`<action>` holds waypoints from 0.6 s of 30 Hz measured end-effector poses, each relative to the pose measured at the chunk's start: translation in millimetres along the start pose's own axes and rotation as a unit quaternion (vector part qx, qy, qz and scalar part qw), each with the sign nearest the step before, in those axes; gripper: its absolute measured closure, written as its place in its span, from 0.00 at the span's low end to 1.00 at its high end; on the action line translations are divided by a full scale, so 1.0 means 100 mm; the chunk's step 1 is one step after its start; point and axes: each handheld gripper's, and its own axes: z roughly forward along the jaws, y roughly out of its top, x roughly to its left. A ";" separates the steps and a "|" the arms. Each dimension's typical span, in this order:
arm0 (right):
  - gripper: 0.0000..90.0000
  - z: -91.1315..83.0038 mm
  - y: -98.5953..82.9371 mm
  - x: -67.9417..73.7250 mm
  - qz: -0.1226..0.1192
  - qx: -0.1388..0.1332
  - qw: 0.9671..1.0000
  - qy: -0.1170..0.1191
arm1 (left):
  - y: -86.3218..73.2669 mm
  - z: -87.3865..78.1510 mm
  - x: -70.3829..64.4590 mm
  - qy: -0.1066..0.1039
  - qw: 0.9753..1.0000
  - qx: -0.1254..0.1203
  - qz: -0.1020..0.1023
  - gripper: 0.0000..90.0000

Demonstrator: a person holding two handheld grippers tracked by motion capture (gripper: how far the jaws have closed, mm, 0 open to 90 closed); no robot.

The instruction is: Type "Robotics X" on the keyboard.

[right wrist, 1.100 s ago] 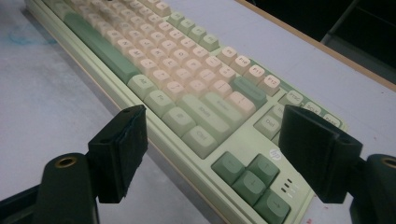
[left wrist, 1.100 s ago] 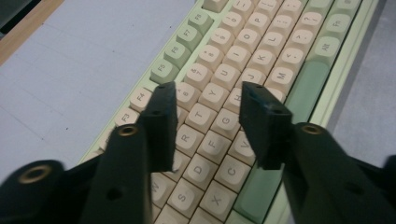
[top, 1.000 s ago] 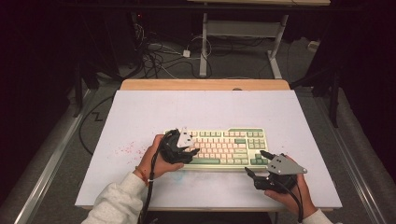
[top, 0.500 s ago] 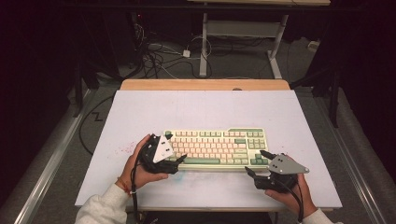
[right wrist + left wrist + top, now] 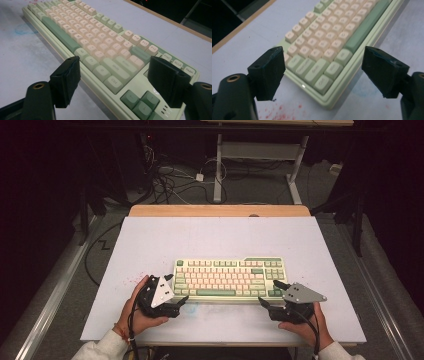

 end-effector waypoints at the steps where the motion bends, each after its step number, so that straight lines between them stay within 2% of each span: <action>1: 0.32 0.01 0.01 0.00 0.000 -0.002 1.000 0.001 | -0.04 -0.01 0.00 -0.002 1.000 0.005 -0.002 0.19; 4: 0.36 0.05 0.05 0.03 -0.006 0.000 1.000 0.000 | -0.14 -0.06 -0.01 -0.001 1.000 0.013 -0.009 0.19; 6: 0.45 0.09 0.08 0.06 -0.011 0.003 1.000 -0.004 | -0.19 -0.10 -0.01 -0.002 1.000 0.010 -0.017 0.19; 9: 0.56 0.15 0.14 0.10 -0.015 0.006 1.000 -0.002 | -0.26 -0.13 -0.02 0.001 1.000 0.020 -0.022 0.19; 13: 0.74 0.28 0.25 0.12 -0.018 0.017 1.000 0.018 | -0.31 -0.14 -0.02 0.003 0.999 0.030 -0.026 0.19; 15: 0.85 0.36 0.30 0.13 -0.019 0.020 0.999 0.029 | -0.30 -0.14 -0.02 0.000 0.999 0.027 -0.030 0.19; 18: 0.95 0.50 0.38 0.15 -0.025 0.031 0.999 0.036 | -0.30 -0.12 -0.03 0.001 0.999 0.031 -0.026 0.19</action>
